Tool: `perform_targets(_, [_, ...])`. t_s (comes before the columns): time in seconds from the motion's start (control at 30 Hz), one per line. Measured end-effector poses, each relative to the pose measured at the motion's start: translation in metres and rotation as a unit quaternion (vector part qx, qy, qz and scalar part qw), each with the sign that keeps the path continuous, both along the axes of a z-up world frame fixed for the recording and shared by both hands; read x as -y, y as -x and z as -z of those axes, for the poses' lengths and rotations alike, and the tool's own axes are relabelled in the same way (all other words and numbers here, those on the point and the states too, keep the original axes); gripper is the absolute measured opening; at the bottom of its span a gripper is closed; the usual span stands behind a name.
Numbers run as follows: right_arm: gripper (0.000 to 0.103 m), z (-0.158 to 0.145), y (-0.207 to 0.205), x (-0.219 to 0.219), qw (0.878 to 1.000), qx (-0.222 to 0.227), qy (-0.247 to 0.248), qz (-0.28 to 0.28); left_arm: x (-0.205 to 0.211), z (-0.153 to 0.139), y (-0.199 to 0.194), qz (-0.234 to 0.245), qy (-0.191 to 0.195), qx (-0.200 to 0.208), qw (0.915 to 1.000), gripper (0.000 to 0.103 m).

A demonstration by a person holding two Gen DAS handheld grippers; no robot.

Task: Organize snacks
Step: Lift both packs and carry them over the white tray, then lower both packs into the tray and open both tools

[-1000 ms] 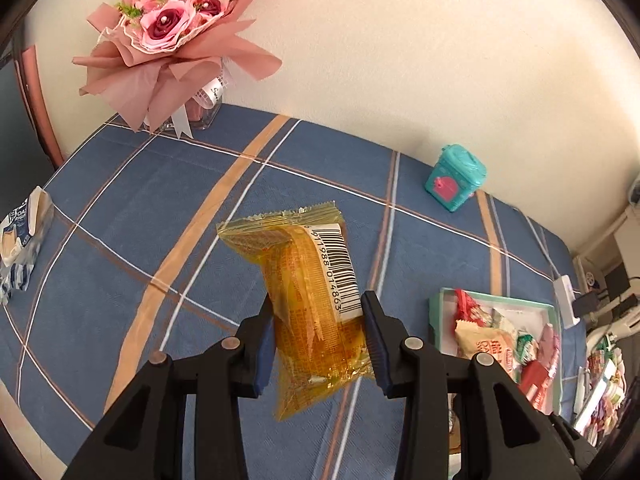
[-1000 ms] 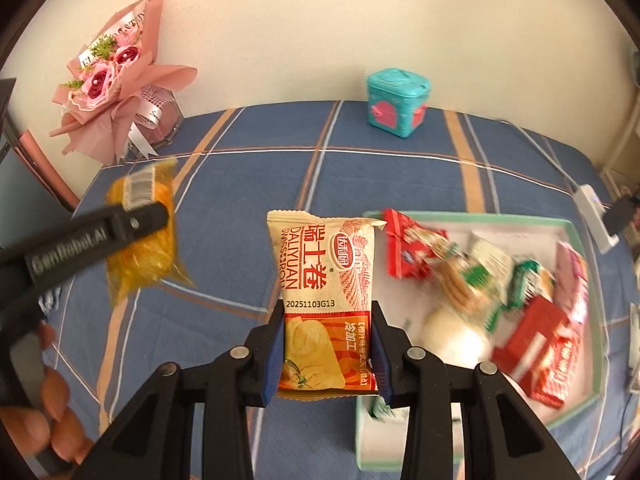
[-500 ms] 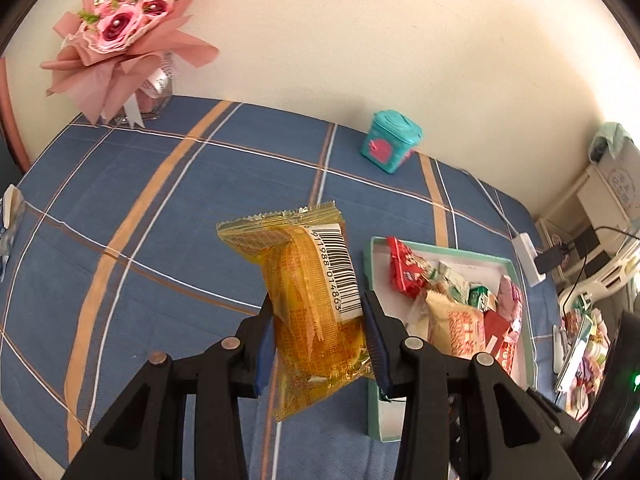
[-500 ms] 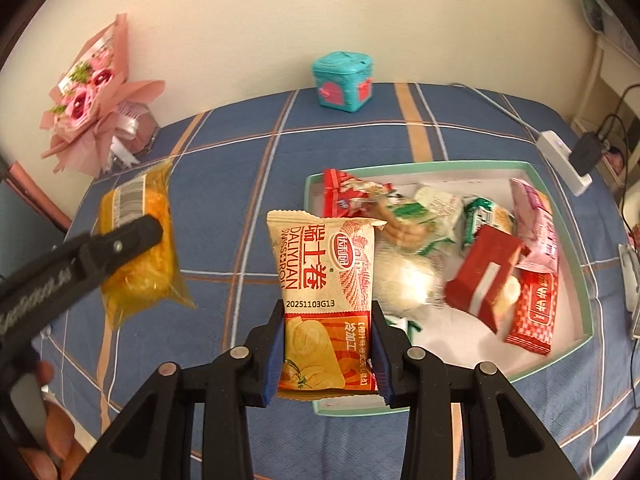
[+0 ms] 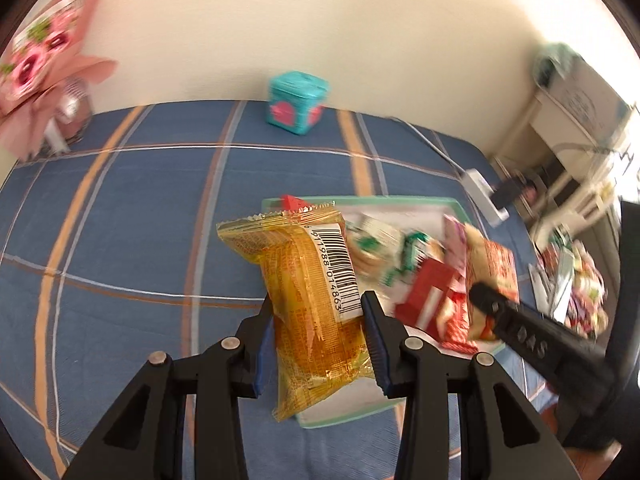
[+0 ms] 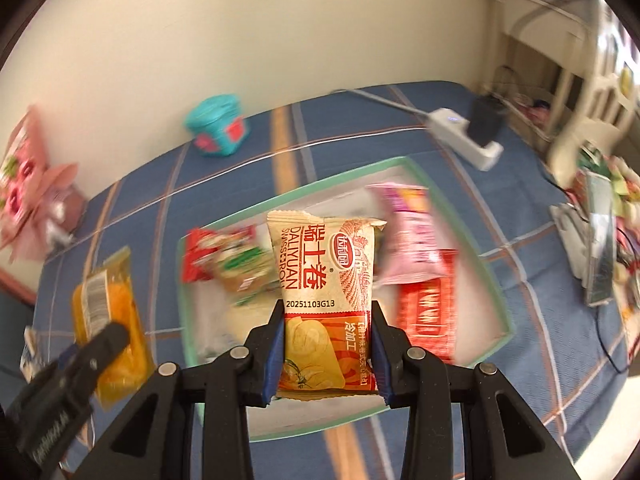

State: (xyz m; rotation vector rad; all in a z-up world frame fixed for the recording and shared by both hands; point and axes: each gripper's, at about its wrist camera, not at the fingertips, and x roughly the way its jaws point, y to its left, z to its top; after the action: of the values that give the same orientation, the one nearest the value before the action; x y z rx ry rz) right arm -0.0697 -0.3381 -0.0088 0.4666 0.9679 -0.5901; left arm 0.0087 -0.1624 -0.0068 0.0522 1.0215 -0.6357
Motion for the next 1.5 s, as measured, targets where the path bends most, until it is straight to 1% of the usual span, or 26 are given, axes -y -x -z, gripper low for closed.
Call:
perform_targets(0.1, [0.04, 0.001, 0.005, 0.014, 1.0, -0.008, 0.006, 0.019, 0.018, 0.003, 0.01, 0.024, -0.004, 0.002, 0.9997, 0.042])
perform_targets(0.23, [0.04, 0.003, 0.011, 0.023, 0.999, -0.012, 0.004, 0.031, 0.037, 0.012, 0.018, 0.042, -0.011, -0.002, 0.9991, 0.042])
perform_targets(0.43, [0.04, 0.009, 0.011, 0.027, 0.999, -0.019, 0.001, 0.028, 0.051, 0.022, 0.022, 0.054, -0.02, -0.002, 0.9984, 0.042])
perform_targets(0.57, [0.04, 0.018, 0.008, 0.03, 0.999, -0.032, -0.005, 0.029, 0.056, 0.027, 0.024, 0.06, -0.026, 0.003, 0.9979, 0.042])
perform_targets(0.77, [0.04, 0.042, 0.006, 0.037, 0.997, -0.062, -0.026, 0.038, 0.064, 0.038, 0.022, 0.059, -0.04, 0.0, 0.9975, 0.042])
perform_targets(0.97, [0.04, 0.053, 0.007, 0.042, 0.996, -0.07, -0.039, 0.041, 0.067, 0.042, 0.022, 0.058, -0.049, 0.004, 0.9971, 0.042])
perform_targets(1.17, [0.04, 0.058, 0.007, 0.045, 0.995, -0.07, -0.048, 0.045, 0.064, 0.039, 0.018, 0.051, -0.042, -0.001, 0.9978, 0.042])
perform_targets(1.3, [0.04, 0.06, 0.008, 0.047, 0.996, -0.062, -0.052, 0.047, 0.064, 0.034, 0.017, 0.05, -0.04, 0.01, 0.9979, 0.042])
perform_targets(1.4, [0.04, 0.062, 0.008, 0.048, 0.996, -0.053, -0.053, 0.05, 0.066, 0.036, 0.016, 0.05, -0.038, 0.007, 0.998, 0.042])
perform_targets(1.5, [0.04, 0.065, 0.009, 0.048, 0.995, -0.057, -0.055, 0.052, 0.069, 0.039, 0.015, 0.052, -0.042, 0.004, 0.9978, 0.042])
